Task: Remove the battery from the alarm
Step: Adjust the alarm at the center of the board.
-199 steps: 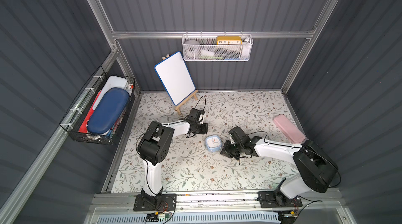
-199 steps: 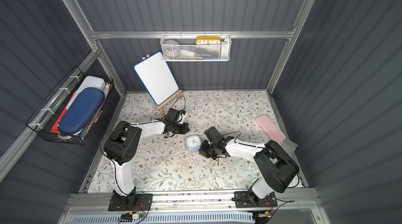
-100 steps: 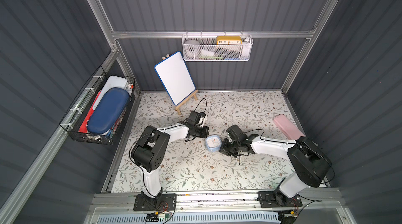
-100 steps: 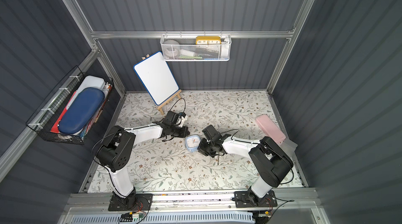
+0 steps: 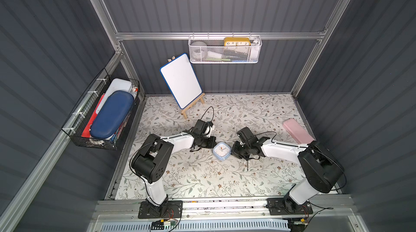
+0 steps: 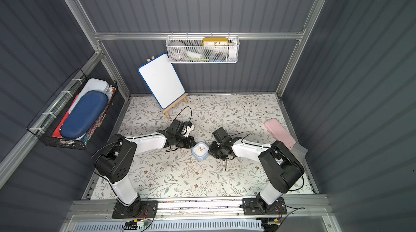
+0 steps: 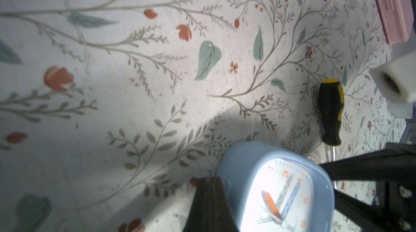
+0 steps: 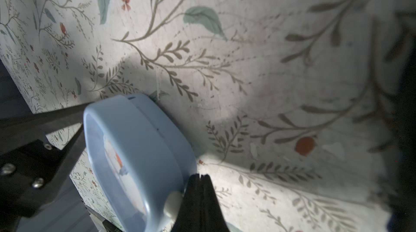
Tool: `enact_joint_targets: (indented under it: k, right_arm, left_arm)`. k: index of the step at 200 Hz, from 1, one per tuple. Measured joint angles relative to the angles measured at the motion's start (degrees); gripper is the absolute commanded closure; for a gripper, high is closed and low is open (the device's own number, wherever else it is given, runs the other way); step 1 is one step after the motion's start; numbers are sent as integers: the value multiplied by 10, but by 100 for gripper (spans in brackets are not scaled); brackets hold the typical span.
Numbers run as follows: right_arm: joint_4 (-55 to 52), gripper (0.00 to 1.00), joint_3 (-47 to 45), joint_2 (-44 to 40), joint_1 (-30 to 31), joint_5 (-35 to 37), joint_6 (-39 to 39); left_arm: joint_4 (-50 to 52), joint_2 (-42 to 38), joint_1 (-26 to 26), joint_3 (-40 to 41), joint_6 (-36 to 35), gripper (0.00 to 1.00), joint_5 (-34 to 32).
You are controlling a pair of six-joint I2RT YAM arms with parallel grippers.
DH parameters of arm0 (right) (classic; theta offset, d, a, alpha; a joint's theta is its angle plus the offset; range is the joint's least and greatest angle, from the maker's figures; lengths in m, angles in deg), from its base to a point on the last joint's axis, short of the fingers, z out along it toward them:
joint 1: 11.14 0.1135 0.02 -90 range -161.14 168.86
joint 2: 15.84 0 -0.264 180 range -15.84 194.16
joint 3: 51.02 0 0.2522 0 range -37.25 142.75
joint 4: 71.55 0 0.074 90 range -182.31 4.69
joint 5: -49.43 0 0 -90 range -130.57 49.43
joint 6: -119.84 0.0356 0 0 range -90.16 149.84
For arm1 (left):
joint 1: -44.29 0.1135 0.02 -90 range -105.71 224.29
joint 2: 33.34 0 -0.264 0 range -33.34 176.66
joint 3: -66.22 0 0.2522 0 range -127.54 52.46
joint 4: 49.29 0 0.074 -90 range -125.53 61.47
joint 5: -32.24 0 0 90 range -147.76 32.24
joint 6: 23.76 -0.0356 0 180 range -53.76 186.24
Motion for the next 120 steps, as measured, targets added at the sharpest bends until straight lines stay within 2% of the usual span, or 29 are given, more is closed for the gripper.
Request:
enact_joint_targets:
  k: [32,37,61,79,86,120]
  right_arm:
    - [-16,100,14,0,-9,9,-22]
    - [-20,93,16,0,-10,10,-27]
    - [-47,44,22,-20,-14,17,-51]
    - [-58,23,14,-57,-16,11,-79]
    - [-56,17,5,-74,-16,0,-91]
    - [4,12,-64,-138,-33,-90,-137]
  left_arm:
    - [14,-37,-5,23,15,100,-5]
    - [19,-46,-6,25,17,100,-9]
    - [39,-78,-7,25,25,100,-32]
    - [56,-90,-7,23,36,100,-55]
    - [65,-93,-7,21,42,100,-64]
    - [86,-112,-7,19,53,100,-75]
